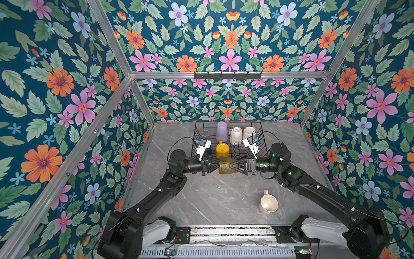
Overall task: Load cups into a dish rack
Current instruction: Place the cup upside down at the dish rack.
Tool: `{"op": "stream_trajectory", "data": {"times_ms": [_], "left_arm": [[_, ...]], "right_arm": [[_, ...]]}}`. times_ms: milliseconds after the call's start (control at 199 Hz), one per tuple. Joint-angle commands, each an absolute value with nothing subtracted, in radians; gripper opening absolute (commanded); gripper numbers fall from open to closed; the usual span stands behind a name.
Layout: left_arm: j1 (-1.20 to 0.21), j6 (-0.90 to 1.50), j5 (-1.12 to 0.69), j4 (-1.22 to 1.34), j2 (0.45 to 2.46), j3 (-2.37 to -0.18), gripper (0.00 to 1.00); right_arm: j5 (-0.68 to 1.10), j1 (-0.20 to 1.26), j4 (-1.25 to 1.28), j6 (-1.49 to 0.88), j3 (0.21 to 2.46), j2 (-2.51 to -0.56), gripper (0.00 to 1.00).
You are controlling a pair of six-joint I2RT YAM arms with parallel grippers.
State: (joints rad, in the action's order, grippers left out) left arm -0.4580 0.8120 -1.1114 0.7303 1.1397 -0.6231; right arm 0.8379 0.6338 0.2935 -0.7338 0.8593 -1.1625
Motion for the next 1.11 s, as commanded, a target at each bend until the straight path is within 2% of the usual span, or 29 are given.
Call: {"op": "stream_trajectory", "data": {"times_ms": [0,272,403,604,841,966,1102], "left_arm": [[-0.457,0.818,-1.119,0.781,1.138,-0.627,0.00],[-0.456,0.833,-1.117,0.800,1.138,-0.627,0.00],[-0.456,0.840,-1.117,0.807,1.141,-0.629,0.00],[-0.453,0.855,-1.117,0.826,1.152,-0.630,0.00],[-0.448,0.864,-1.109,0.834,1.157,-0.635,0.00],[-0.447,0.867,-1.107,0.837,1.158,-0.635,0.00],[-0.444,0.870,-1.105,0.838,1.159,-0.635,0.00]], "right_arm": [[0.847,0.638,0.325,-0.744,0.865,-1.168,0.87],[0.838,0.645,0.318,-0.747,0.863,-1.183,0.82],[0.835,0.646,0.315,-0.746,0.865,-1.189,0.75],[0.833,0.646,0.294,-0.735,0.874,-1.197,0.54],[0.827,0.646,0.272,-0.726,0.879,-1.199,0.22],[0.818,0.646,0.255,-0.724,0.881,-1.201,0.16],[0.811,0.647,0.245,-0.724,0.886,-1.204,0.03]]}}
